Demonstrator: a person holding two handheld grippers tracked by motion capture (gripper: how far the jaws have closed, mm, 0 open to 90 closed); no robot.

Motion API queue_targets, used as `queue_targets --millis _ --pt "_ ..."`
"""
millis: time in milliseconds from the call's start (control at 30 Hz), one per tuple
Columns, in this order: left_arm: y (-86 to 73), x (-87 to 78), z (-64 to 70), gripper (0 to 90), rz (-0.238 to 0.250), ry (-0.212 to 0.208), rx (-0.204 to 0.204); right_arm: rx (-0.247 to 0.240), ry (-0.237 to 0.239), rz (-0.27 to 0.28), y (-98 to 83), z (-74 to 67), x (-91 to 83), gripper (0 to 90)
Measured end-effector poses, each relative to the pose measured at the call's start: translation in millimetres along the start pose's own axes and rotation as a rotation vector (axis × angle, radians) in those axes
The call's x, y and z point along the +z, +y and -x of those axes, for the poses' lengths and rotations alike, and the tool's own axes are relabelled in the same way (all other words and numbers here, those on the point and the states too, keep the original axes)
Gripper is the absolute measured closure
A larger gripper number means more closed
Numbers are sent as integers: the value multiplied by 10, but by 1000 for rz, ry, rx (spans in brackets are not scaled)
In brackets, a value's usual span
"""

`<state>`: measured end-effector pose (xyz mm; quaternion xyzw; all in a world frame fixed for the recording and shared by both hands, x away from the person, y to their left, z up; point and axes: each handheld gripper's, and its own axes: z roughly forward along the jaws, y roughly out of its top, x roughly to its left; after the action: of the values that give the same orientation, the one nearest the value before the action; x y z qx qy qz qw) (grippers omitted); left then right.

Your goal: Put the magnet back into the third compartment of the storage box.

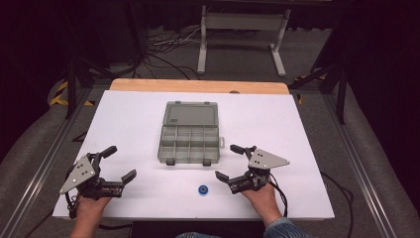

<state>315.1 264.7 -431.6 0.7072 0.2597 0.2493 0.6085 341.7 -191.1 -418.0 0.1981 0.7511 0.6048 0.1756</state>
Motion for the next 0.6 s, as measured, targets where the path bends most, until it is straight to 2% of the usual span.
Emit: queue_targets --millis 67,267,467,567,600 --pt "0 0 2 13 4 3 0 -8 35 8 12 -25 27 30" --pt "1 2 2 13 4 2 1 -28 51 39 54 -59 37 40" --pt "2 1 1 13 5 3 -1 -27 57 7 62 -77 91 49" --pt "1 2 0 13 5 3 -2 -40 57 -37 97 -81 101 75" --pt "1 2 1 13 5 2 -3 -49 55 -67 118 -80 108 80"
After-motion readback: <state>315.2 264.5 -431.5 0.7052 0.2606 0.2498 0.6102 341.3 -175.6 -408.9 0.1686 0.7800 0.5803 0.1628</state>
